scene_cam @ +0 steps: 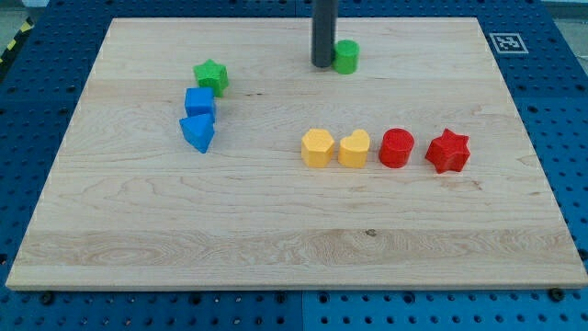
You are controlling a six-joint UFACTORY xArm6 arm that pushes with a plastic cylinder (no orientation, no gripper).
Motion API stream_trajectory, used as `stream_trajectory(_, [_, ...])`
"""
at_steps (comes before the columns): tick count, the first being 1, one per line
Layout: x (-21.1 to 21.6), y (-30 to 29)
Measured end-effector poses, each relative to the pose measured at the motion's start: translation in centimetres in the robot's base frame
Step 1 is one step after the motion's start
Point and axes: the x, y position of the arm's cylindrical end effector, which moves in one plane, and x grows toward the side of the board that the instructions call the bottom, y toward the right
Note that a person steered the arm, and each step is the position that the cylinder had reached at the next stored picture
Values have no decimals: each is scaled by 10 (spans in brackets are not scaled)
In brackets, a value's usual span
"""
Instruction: Slide the green star to the green circle
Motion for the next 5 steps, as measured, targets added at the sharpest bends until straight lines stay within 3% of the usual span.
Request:
stream_trajectory(1, [-11,-33])
stream_trajectory(3, [-24,-172])
stream_trajectory(4, [-8,-228])
stream_trajectory(5, [35,-228])
